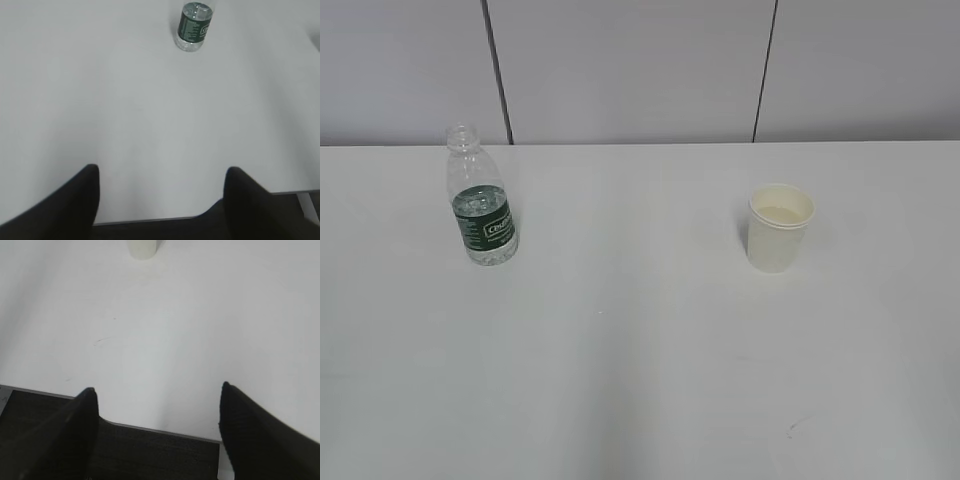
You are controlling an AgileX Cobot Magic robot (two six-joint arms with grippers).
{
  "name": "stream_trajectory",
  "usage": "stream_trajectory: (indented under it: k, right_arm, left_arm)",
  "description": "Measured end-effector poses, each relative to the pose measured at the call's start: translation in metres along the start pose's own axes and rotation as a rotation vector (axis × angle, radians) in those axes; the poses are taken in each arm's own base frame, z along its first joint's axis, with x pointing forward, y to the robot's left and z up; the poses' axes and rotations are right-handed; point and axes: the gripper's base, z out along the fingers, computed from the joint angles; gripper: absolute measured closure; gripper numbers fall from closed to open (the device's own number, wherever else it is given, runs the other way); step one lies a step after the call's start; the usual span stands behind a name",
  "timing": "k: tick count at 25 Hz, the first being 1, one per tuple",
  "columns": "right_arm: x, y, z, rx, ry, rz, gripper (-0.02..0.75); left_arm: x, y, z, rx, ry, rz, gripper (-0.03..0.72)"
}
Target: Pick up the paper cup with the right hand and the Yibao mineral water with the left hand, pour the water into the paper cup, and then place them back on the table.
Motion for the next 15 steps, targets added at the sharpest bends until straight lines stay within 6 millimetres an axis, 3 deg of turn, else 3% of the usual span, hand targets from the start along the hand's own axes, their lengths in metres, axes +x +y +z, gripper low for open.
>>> stream_trajectory:
  k: [4,15]
  right_arm:
    - [0.0,0.0,0.0,-0.001,-0.024,-0.006,0.153]
    - [-0.002,0.0,0.01,0.0,-0.074,-0.007,0.153]
  left_arm:
    - [0.007,0.001,0.009,-0.004,0.027,0.042,0.227]
    - [0.002,-0.002,0.022,0.013,-0.079,0.083,0.24]
